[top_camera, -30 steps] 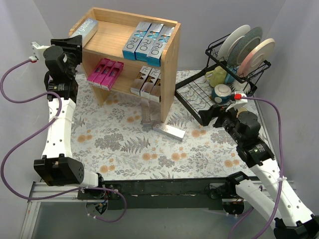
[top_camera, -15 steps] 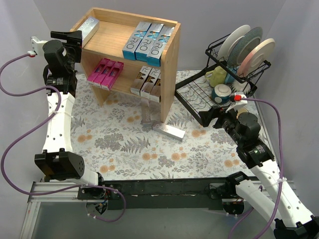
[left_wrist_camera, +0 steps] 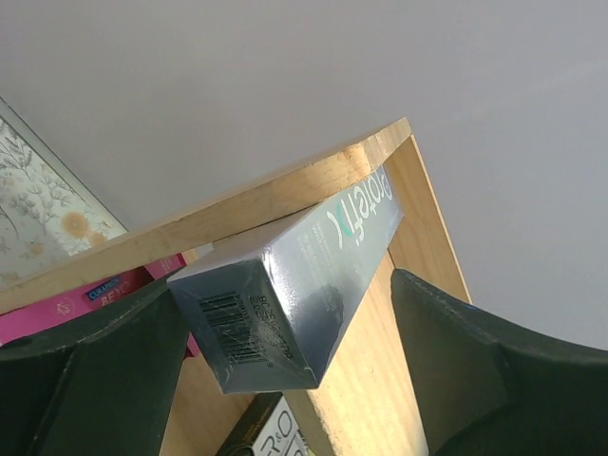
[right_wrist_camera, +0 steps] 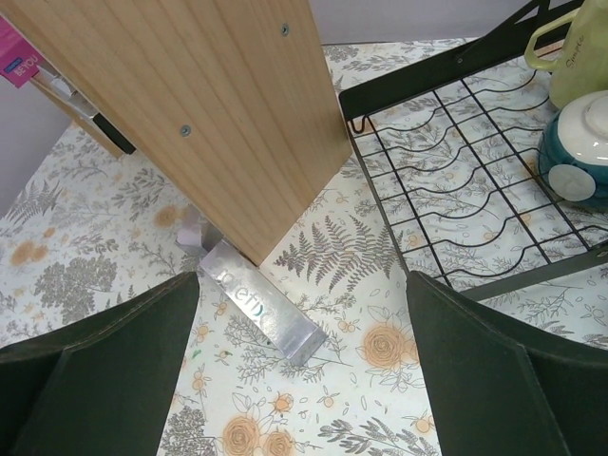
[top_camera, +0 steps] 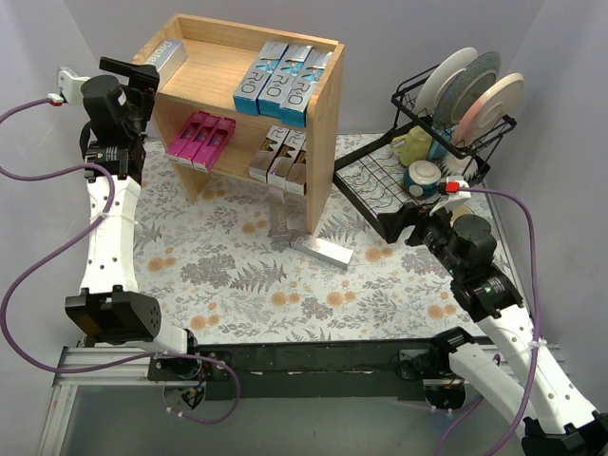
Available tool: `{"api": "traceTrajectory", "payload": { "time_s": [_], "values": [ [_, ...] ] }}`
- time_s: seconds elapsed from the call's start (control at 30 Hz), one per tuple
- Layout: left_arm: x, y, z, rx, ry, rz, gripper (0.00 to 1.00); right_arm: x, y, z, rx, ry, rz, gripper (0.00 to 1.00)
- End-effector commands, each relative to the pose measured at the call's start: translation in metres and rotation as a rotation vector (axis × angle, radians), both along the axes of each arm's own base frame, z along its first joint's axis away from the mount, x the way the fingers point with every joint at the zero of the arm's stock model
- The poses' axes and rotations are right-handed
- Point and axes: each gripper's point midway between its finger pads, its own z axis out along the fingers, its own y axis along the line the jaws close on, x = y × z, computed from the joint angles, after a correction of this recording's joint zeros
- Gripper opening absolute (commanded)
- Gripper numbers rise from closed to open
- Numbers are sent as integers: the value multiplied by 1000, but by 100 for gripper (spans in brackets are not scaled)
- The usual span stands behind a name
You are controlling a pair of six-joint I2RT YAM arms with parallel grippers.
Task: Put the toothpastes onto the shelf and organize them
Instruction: Place the toothpaste on the shelf.
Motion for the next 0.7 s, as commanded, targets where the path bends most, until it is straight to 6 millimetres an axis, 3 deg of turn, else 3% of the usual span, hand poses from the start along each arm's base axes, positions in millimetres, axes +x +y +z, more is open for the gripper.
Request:
{"api": "traceTrajectory", "payload": {
  "time_s": [0.0, 0.5, 0.67],
  "values": [
    [-12, 6, 17, 75, -14, 21, 84, -1, 2, 8, 27, -34, 13, 98],
    [-38, 10, 63, 294, -75, 35, 88, -5, 2, 2, 25, -22, 24, 98],
    [-45, 15, 67, 311, -76, 66, 89, -5, 2, -1, 20, -20, 26, 98]
  ]
}}
